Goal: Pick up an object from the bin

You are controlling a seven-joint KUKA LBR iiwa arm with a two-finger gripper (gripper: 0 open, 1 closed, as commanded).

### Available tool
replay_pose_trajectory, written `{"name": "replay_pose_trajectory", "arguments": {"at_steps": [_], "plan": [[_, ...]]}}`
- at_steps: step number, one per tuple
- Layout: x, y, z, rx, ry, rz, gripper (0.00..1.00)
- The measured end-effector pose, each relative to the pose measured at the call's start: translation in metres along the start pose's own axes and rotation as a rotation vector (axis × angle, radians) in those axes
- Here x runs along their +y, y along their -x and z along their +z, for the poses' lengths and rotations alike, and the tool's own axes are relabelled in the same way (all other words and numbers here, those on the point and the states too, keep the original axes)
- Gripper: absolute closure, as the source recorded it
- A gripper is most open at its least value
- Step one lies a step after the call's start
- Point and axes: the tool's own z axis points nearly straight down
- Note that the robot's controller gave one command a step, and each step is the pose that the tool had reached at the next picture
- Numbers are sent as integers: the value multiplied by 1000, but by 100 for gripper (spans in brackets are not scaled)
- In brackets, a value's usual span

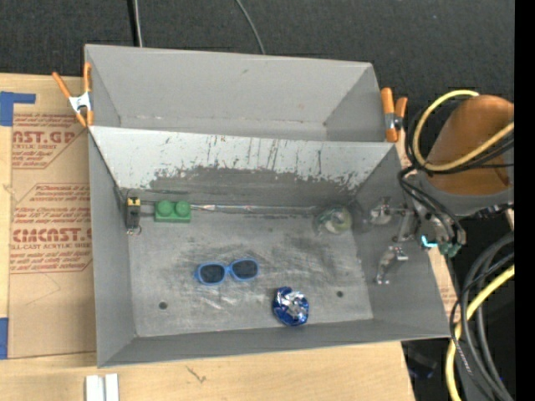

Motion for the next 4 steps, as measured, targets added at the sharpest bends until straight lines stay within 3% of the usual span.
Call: {"name": "replay_pose_trajectory", "arguments": {"at_steps": [1, 2, 3, 4], "plan": [[68, -47, 79, -16, -2, 108, 0], [193, -54, 15, -10, 3, 12, 0], [146, -55, 63, -2, -1, 261, 0], [147, -53, 59, -9, 0, 258, 100]]}}
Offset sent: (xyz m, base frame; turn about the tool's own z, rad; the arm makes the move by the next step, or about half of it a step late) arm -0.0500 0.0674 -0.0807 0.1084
